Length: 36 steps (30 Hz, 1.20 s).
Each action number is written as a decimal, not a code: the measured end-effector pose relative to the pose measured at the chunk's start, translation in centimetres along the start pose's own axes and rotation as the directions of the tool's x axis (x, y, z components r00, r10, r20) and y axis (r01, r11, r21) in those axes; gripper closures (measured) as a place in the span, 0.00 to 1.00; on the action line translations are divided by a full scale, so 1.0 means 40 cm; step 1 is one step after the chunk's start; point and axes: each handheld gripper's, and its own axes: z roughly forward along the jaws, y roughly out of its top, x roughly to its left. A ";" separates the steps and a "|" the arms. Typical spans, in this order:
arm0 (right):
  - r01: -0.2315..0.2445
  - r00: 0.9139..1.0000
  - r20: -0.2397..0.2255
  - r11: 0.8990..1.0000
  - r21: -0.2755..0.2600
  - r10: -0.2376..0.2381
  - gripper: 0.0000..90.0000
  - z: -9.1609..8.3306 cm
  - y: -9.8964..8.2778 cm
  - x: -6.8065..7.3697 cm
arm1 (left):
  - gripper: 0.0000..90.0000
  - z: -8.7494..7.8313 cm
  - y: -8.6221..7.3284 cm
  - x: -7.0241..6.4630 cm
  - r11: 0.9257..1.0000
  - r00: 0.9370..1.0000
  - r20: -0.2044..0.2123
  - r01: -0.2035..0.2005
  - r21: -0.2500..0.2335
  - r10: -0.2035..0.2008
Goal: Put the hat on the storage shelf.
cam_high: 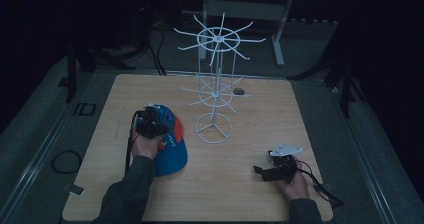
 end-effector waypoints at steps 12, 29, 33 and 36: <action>0.000 1.000 0.000 1.000 0.000 0.000 0.13 0.000 0.000 0.000 | 1.00 -0.065 0.000 0.033 0.997 0.998 0.027 -0.048 -0.067 0.050; 0.000 1.000 0.000 1.000 0.000 0.000 0.13 0.000 0.000 0.000 | 1.00 -0.125 -0.007 0.061 0.986 0.994 0.076 -0.060 -0.153 0.073; 0.000 1.000 0.000 1.000 0.000 0.000 0.13 0.000 0.000 0.000 | 1.00 -0.140 -0.009 0.067 0.983 0.993 0.073 -0.076 -0.168 0.089; 0.000 1.000 0.000 1.000 0.000 0.000 0.13 0.000 0.000 0.000 | 1.00 -0.150 -0.010 0.072 0.980 0.993 0.073 -0.081 -0.181 0.095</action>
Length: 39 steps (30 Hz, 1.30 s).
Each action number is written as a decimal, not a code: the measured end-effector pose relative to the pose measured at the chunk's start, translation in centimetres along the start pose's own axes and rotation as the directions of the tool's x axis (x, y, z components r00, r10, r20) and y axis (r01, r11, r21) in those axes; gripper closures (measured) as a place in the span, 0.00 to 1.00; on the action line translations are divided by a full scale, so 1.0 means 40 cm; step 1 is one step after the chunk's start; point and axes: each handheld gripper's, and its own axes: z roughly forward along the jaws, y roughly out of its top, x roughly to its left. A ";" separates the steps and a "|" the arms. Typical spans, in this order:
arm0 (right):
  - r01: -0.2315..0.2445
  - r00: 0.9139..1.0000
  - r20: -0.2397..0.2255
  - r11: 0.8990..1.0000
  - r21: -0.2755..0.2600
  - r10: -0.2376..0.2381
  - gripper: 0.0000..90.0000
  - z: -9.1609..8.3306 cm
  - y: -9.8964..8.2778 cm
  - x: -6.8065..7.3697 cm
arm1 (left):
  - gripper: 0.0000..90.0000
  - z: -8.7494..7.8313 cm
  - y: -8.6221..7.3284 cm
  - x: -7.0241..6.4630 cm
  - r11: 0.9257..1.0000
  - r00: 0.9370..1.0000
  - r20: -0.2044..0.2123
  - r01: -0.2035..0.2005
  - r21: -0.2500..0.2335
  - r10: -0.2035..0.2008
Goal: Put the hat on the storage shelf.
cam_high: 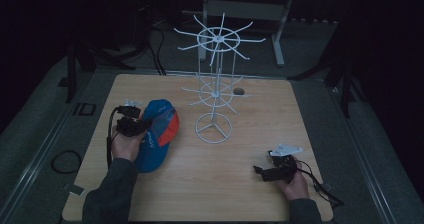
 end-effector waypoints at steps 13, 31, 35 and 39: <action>0.002 1.000 0.000 1.000 -0.001 -0.002 0.13 0.000 0.000 0.000 | 1.00 -0.061 0.013 0.011 0.997 0.999 0.028 -0.026 -0.069 0.028; 0.000 1.000 0.000 1.000 0.000 0.000 0.13 0.000 0.000 0.000 | 1.00 -0.135 0.037 0.014 0.987 0.996 0.054 -0.056 -0.151 0.065; 0.000 1.000 0.000 1.000 0.000 0.000 0.13 0.000 0.000 0.000 | 1.00 -0.150 0.042 0.011 0.984 0.995 0.062 -0.064 -0.168 0.075; 0.000 1.000 0.000 1.000 0.000 0.000 0.13 0.000 0.000 0.000 | 1.00 -0.162 0.045 0.008 0.980 0.994 0.071 -0.069 -0.185 0.083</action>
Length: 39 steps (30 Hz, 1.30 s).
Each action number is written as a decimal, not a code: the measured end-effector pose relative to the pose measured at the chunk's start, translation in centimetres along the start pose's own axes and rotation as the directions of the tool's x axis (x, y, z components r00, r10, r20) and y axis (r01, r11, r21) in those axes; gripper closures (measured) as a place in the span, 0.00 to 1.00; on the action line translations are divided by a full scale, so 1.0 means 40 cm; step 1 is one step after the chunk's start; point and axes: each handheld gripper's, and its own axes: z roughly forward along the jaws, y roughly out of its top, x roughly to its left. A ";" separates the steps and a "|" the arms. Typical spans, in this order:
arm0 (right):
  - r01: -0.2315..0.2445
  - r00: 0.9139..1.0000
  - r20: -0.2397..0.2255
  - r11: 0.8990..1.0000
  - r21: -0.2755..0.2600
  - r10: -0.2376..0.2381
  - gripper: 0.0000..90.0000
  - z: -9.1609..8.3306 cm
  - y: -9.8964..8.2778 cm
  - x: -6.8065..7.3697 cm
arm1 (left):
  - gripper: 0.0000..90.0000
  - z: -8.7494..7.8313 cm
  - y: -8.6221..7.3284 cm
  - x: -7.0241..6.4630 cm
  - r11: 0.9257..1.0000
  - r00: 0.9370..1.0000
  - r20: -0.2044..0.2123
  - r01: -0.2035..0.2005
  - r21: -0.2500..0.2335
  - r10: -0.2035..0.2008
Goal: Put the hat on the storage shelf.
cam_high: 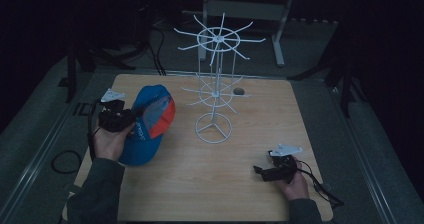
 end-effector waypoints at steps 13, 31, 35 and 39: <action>0.000 1.000 0.000 1.000 -0.002 0.000 0.13 0.000 0.000 0.000 | 1.00 -0.031 0.017 -0.018 0.999 0.999 0.028 -0.027 -0.046 0.028; -0.001 1.000 0.000 1.000 -0.001 0.001 0.13 0.000 0.000 0.000 | 1.00 -0.080 0.046 -0.032 0.993 0.997 0.066 -0.032 -0.110 0.039; -0.001 1.000 0.000 1.000 0.000 0.001 0.13 0.000 0.000 0.000 | 1.00 -0.094 0.055 -0.032 0.991 0.996 0.084 -0.029 -0.127 0.039; 0.000 1.000 0.000 1.000 0.000 0.000 0.13 0.000 0.000 0.000 | 1.00 -0.107 0.063 -0.035 0.990 0.995 0.089 -0.034 -0.140 0.047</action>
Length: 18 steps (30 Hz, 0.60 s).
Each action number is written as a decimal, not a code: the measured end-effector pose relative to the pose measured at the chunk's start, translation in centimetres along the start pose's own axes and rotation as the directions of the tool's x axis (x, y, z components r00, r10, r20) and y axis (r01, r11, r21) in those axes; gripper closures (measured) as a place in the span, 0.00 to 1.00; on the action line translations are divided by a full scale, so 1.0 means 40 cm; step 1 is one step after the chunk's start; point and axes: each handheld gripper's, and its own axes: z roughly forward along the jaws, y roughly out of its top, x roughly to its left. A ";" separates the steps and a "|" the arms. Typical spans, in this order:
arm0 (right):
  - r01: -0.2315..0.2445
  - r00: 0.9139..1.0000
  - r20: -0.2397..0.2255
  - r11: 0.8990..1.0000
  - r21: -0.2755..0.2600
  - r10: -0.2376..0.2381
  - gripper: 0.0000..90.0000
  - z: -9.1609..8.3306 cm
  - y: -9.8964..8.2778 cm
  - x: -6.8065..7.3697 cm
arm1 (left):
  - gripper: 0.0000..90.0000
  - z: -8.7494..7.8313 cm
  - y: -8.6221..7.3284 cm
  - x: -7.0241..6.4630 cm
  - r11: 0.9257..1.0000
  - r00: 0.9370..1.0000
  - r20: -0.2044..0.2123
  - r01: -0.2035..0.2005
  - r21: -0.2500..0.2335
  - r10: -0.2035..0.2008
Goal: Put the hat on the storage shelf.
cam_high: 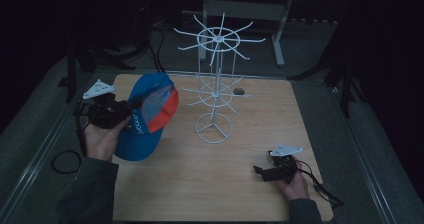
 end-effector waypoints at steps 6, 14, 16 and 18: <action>0.000 1.000 0.000 1.000 0.000 0.000 0.13 0.000 0.000 0.000 | 1.00 -0.011 0.012 -0.002 1.000 1.000 0.011 -0.002 -0.018 0.003; 0.000 1.000 0.000 1.000 0.000 0.000 0.13 0.000 0.000 0.000 | 1.00 -0.022 0.022 -0.002 0.999 1.000 0.024 0.005 -0.035 -0.004; 0.000 1.000 0.000 1.000 0.000 0.000 0.13 0.000 0.000 0.000 | 1.00 -0.026 0.025 -0.002 0.999 1.000 0.025 0.005 -0.038 -0.004; 0.000 1.000 0.000 1.000 0.000 0.000 0.13 0.000 0.000 0.000 | 1.00 -0.029 0.029 -0.002 0.999 1.000 0.026 0.002 -0.039 -0.001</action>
